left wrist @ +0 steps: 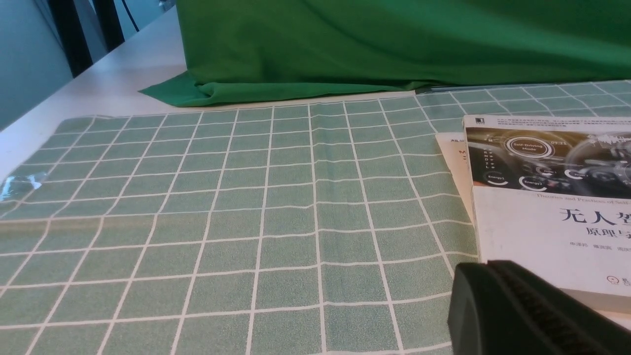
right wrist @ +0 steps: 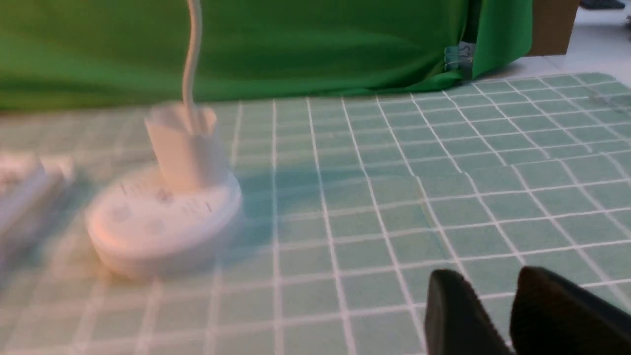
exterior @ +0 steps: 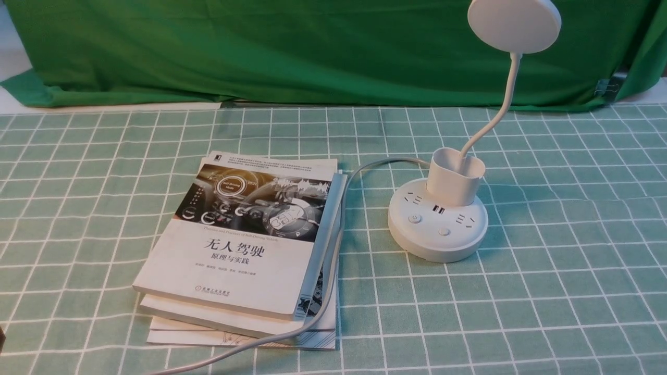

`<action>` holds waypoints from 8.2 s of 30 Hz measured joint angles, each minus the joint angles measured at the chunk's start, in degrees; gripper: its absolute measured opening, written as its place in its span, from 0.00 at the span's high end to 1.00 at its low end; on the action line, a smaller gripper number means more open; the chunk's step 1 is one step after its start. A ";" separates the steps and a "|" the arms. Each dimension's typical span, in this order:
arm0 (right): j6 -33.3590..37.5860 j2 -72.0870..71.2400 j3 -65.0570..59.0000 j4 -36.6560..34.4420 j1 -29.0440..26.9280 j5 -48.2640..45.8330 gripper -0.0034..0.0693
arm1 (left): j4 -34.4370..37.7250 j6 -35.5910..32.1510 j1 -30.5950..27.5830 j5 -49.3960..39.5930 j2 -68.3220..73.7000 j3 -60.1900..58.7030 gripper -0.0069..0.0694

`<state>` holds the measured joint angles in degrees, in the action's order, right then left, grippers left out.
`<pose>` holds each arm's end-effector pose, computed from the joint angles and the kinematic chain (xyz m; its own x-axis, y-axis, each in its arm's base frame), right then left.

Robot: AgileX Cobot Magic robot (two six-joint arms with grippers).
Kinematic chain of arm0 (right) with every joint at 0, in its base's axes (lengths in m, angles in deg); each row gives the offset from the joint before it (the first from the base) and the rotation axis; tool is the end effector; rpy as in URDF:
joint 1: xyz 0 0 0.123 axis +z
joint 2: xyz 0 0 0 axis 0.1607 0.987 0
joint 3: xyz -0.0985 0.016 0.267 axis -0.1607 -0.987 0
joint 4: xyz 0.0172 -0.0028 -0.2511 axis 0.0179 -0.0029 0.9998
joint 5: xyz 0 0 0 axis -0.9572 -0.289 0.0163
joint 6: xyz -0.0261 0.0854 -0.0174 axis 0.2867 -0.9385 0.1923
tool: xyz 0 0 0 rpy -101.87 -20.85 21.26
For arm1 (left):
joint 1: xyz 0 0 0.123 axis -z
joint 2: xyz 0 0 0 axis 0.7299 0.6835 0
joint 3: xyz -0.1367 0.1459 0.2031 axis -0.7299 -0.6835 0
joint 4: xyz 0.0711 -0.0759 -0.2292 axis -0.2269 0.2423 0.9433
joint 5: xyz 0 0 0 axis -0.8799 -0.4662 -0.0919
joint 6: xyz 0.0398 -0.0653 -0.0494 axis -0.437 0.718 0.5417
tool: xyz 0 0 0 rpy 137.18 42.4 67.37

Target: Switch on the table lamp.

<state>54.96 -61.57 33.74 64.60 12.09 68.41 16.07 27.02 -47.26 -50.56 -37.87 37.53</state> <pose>0.0566 0.0026 0.1937 -0.1084 0.2060 -0.9725 -0.0252 0.9774 0.2099 0.0558 0.0004 0.1916 -0.1291 0.0579 -0.9899 0.0009 0.9983 0.0582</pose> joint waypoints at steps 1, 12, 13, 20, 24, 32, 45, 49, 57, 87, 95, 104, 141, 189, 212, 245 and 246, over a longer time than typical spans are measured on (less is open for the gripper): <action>-4.65 0.00 0.00 -0.64 0.00 1.07 0.62 | 0.00 0.00 0.00 0.00 0.00 0.00 0.88; -39.92 0.00 0.00 -2.76 0.00 7.40 0.62 | 0.00 0.00 0.00 0.00 0.00 0.00 0.88; -39.84 0.00 0.00 -2.76 0.00 7.40 0.62 | 0.00 0.00 0.00 0.00 0.00 0.00 0.88; -28.83 0.00 0.16 -2.50 0.85 9.38 0.63 | 0.00 0.00 0.00 0.00 0.00 0.00 0.88; -15.48 4.23 8.73 -2.50 3.21 6.02 0.79 | 0.00 0.00 0.00 0.00 0.00 0.00 0.88; 16.01 30.42 38.73 -2.45 9.61 -15.31 0.92 | 0.00 0.00 0.00 0.00 0.00 0.00 0.88; 25.54 70.66 54.58 -3.20 19.06 -23.22 0.92 | 0.00 0.00 0.00 0.00 0.00 0.00 0.88; 25.94 80.29 57.06 -3.53 21.93 -21.18 0.92 | 0.00 0.00 0.00 0.00 0.00 0.00 0.88; 26.81 94.37 64.87 -6.17 23.41 -22.82 0.92 | 0.00 0.00 0.00 0.00 0.00 0.00 0.88; 26.67 106.22 71.47 -1.43 23.36 -19.54 0.92 | 0.00 0.00 0.00 0.00 0.00 0.00 0.88; 26.16 107.13 71.47 -0.64 23.36 -19.74 0.91 | 0.00 0.00 0.00 0.00 0.00 0.00 0.88; 26.22 108.24 71.47 -0.64 23.36 -18.04 0.91 | 0.00 0.00 0.00 0.00 0.00 0.00 0.88; 23.23 97.91 70.69 -0.30 23.36 -28.92 0.90 | 0.00 0.00 0.00 0.00 0.00 0.00 0.88; -1.04 0.17 6.59 7.70 7.48 -9.40 0.75 | 0.00 0.00 0.00 0.06 0.00 0.00 0.88; -1.17 0.01 -0.01 4.11 -2.00 -2.22 0.70 | 0.00 0.00 0.00 0.00 0.00 0.00 0.88; -1.17 0.01 -0.01 4.09 -2.00 -2.85 0.63 | 0.00 0.00 0.00 0.00 0.00 0.00 0.88; -1.17 0.01 -0.01 4.09 -2.00 -2.85 0.63 | 0.00 0.00 0.00 0.00 0.00 0.00 0.88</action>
<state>53.80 -61.56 33.73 68.69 10.08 65.55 16.07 27.02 -47.26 -50.56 -37.87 37.53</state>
